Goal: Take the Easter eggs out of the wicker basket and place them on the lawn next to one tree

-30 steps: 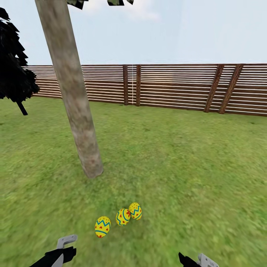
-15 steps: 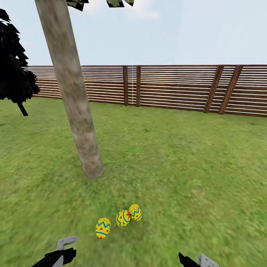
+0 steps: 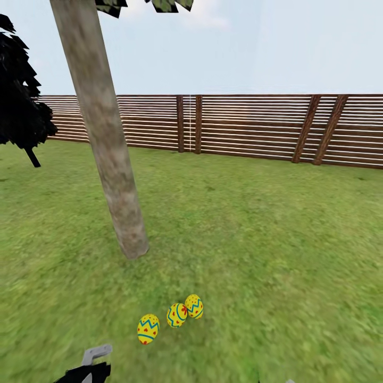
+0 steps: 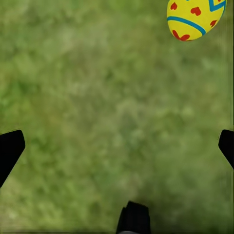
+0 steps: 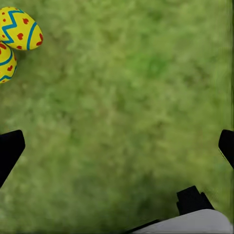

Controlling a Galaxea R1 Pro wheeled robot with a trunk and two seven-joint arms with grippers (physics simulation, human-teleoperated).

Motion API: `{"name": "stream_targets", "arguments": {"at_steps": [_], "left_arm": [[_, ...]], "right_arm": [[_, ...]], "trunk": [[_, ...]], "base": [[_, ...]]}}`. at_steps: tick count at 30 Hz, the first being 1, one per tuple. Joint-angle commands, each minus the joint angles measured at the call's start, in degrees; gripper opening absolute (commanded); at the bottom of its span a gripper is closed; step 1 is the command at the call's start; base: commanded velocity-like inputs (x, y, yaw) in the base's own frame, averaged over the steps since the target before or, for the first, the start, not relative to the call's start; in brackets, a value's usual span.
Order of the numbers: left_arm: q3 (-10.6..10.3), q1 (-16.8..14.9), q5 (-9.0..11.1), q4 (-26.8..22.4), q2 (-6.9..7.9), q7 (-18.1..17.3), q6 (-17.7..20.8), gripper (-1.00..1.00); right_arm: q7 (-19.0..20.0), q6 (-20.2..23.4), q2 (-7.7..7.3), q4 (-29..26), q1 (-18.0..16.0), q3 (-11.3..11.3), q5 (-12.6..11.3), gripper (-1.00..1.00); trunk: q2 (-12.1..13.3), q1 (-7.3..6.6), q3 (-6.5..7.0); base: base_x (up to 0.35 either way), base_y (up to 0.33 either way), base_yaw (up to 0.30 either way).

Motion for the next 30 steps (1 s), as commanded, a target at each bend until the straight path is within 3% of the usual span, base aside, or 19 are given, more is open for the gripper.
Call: {"name": "stream_targets", "arguments": {"at_steps": [1, 7, 12, 23, 30], "left_arm": [[0.5, 0.0, -0.6, 0.3, -0.07, 0.1, 0.0, 1.00], [0.4, 0.7, -0.6, 3.8, 0.20, 0.1, -0.6, 1.00], [0.4, 3.3, -1.0, 5.0, 0.17, 0.1, -1.2, 1.00], [0.4, 9.8, -1.9, 5.3, 0.29, 0.1, -4.8, 1.00], [0.4, 12.6, -1.9, 5.3, 0.33, 0.1, -7.3, 1.00]], "right_arm": [[-0.3, 0.3, 0.02, 0.1, 0.0, 0.0, 0.0, 1.00], [-0.4, 0.2, 0.06, 3.6, 0.0, -0.1, 1.6, 1.00], [-0.4, -1.3, 0.04, 8.0, 0.0, 0.0, 1.8, 1.00], [-0.4, -13.7, -0.08, 26.6, 0.0, 0.2, 2.0, 1.00], [-0.4, -18.3, -0.26, 31.9, 0.0, 0.2, 2.0, 1.00]], "trunk": [[0.4, -0.23, 0.13], [2.8, -1.55, 1.21], [4.8, -2.64, 2.11], [9.2, -5.06, 4.08], [12.0, -6.60, 5.34]], "base": [[0.000, 0.000, 0.000], [0.000, 0.000, 0.000], [0.000, 0.000, 0.000], [0.000, 0.000, 0.000], [0.000, 0.000, 0.000]]}}
